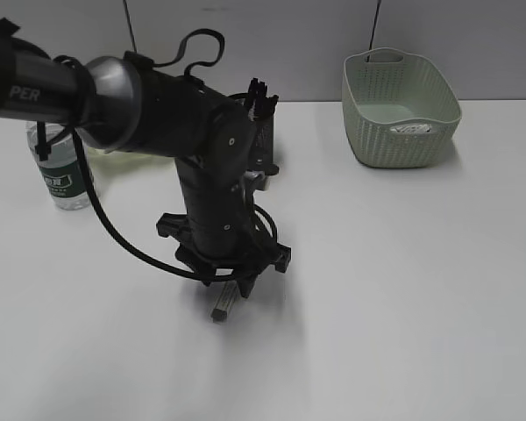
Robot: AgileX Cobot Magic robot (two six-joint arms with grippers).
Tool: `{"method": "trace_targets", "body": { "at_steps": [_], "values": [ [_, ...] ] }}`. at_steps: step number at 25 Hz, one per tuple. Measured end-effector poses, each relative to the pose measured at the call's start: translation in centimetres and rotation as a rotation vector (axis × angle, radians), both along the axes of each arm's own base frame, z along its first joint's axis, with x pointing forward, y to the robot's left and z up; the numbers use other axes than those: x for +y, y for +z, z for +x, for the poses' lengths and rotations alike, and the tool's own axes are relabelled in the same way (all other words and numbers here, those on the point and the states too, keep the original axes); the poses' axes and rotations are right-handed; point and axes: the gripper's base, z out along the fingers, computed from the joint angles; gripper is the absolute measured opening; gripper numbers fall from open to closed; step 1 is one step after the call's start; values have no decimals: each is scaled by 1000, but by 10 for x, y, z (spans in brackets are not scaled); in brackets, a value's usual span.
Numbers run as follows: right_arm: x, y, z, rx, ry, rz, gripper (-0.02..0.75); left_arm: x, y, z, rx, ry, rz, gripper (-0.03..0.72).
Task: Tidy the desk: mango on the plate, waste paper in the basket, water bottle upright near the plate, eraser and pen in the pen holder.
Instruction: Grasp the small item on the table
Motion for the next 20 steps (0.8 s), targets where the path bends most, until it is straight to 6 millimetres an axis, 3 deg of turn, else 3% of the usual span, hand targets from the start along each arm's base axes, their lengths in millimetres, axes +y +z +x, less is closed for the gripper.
{"method": "trace_targets", "body": {
  "at_steps": [8, 14, 20],
  "values": [
    [0, 0, 0, 0, 0, 0, 424, 0, -10, 1, 17, -2, 21, 358],
    [0, 0, 0, 0, 0, 0, 424, 3, -10, 3, 18, -11, 50, 155],
    [0, 0, 0, 0, 0, 0, 424, -1, -8, 6, 24, -7, 51, 155]
  ]
}}
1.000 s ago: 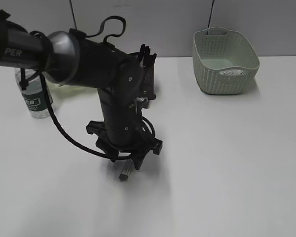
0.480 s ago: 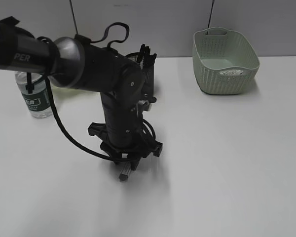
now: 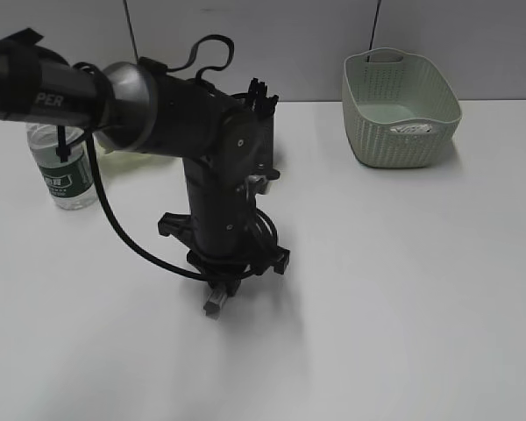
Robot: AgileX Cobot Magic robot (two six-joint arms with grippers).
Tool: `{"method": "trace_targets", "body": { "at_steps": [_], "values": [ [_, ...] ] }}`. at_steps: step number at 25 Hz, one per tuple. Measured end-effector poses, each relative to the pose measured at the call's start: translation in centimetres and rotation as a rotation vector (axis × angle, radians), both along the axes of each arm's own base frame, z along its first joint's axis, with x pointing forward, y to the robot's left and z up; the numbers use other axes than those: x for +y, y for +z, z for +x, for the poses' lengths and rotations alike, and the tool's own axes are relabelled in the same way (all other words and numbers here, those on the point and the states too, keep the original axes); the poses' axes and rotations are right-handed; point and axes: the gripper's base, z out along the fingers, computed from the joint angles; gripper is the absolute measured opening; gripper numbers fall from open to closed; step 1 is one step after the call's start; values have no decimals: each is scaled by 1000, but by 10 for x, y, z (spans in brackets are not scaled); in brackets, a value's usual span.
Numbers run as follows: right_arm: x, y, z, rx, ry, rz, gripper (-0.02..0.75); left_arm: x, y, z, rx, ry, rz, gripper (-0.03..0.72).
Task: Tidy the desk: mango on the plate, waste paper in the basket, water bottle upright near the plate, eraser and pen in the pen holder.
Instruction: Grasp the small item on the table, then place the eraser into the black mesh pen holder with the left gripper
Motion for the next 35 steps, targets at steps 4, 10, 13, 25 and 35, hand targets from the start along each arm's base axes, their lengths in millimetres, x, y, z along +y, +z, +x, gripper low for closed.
{"method": "trace_targets", "body": {
  "at_steps": [4, 10, 13, 25, 35],
  "values": [
    [0, 0, 0, 0, 0, 0, 424, -8, 18, 11, -38, -14, 2, 155],
    [0, 0, 0, 0, 0, 0, 424, -17, 74, 41, -207, -37, 0, 155],
    [0, 0, 0, 0, 0, 0, 423, -15, 111, 63, -321, -9, -55, 155],
    [0, 0, 0, 0, 0, 0, 423, 10, 156, 126, -646, 78, -288, 155],
    [0, 0, 0, 0, 0, 0, 423, -3, 102, 146, -648, 51, -297, 155]
  ]
}}
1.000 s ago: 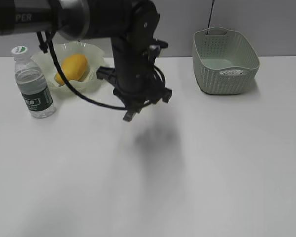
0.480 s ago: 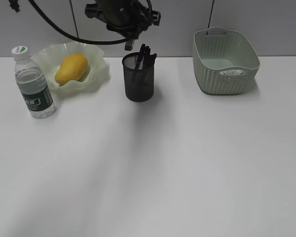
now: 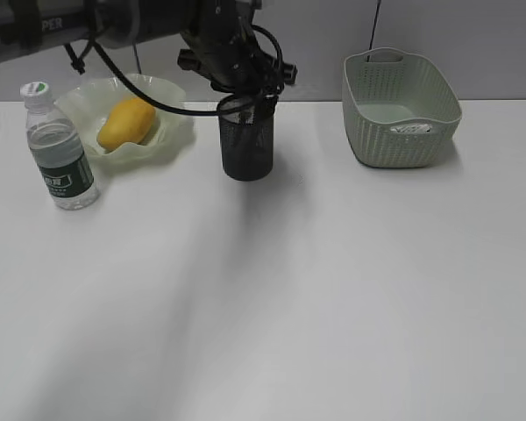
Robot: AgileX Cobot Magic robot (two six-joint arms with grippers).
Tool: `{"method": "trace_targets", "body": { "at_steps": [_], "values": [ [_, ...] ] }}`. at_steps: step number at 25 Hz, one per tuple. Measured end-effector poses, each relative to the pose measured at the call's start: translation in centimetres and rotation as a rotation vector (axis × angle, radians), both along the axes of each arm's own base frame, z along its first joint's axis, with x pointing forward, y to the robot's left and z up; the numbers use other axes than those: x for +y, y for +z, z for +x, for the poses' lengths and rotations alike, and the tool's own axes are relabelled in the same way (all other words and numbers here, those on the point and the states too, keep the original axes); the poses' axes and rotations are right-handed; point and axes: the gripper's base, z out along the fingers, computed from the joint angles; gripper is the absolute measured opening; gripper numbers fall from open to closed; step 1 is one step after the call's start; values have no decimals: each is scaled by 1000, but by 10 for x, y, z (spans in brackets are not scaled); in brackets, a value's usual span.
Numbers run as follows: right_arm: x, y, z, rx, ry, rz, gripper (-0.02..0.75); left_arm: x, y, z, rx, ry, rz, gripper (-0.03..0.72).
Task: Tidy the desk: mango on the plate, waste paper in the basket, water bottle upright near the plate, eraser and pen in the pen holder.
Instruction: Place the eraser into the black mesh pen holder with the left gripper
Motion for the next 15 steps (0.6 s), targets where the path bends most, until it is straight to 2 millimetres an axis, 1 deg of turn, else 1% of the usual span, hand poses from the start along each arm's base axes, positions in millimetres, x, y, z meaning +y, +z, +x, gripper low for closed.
{"method": "trace_targets", "body": {
  "at_steps": [2, 4, 5, 7, 9, 11, 13, 15],
  "values": [
    [0, 0, 0, 0, 0, 0, 423, 1, -8, 3, 11, 5, 7, 158],
    [0, 0, 0, 0, 0, 0, 423, 3, -10, 4, 14, 9, 10, 174],
    [0, 0, 0, 0, 0, 0, 423, 4, -10, 5, 14, 11, 10, 193],
    [0, 0, 0, 0, 0, 0, 423, 7, -10, 7, 13, 17, 11, 251],
    [0, 0, 0, 0, 0, 0, 423, 9, -10, 8, 16, 21, 16, 325],
    [0, 0, 0, 0, 0, 0, 423, 9, -11, 7, 22, 23, 20, 376],
    [0, 0, 0, 0, 0, 0, 423, 10, -11, 7, 28, 25, 25, 402],
    [0, 0, 0, 0, 0, 0, 423, 11, -7, 5, 33, 29, 28, 411]
  ]
}}
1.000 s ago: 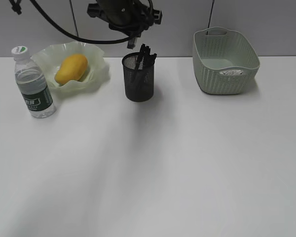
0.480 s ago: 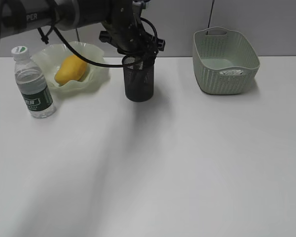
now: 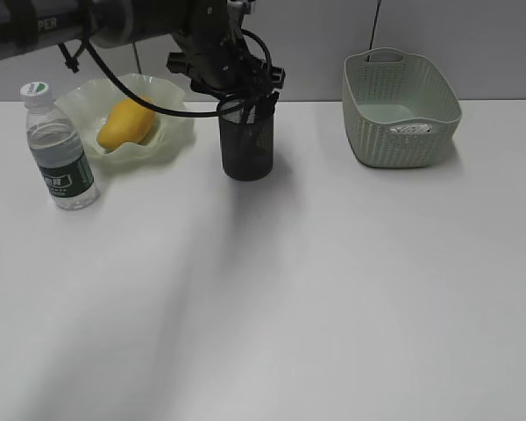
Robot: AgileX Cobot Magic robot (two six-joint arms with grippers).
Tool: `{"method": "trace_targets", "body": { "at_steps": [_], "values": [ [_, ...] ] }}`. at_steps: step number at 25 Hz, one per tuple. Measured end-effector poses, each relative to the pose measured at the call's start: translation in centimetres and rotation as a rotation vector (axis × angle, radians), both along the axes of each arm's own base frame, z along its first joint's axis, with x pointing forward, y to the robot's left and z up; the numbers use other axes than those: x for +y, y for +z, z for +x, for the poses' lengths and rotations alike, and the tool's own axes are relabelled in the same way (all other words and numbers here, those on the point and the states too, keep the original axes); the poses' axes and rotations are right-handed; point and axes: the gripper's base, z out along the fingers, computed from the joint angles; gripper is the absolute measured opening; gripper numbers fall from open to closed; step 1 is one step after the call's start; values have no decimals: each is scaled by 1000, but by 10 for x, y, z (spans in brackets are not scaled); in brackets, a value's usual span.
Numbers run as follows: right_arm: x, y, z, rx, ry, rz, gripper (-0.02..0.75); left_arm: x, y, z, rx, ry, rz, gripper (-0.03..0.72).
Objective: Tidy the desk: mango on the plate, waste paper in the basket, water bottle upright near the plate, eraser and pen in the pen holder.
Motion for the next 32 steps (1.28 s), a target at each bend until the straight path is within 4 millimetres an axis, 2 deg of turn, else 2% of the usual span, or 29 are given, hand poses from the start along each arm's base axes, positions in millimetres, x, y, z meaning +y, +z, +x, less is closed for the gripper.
{"method": "trace_targets", "body": {
  "at_steps": [6, 9, 14, 23, 27, 32],
  "values": [
    [0, 0, 0, 0, 0, 0, 422, 11, 33, -14, 40, 26, 24, 415],
    [0, 0, 0, 0, 0, 0, 422, 19, 53, -29, 111, 3, 78, 415],
    [0, 0, 0, 0, 0, 0, 422, 30, 72, -51, 239, -70, 167, 417],
    [0, 0, 0, -1, 0, 0, 422, 38, 123, -74, 189, -105, 82, 446],
    [0, 0, 0, 0, 0, 0, 422, 51, 129, -89, 201, -114, 98, 446],
    [0, 0, 0, 1, 0, 0, 422, 90, 121, -113, 282, -79, 146, 446]
  ]
}}
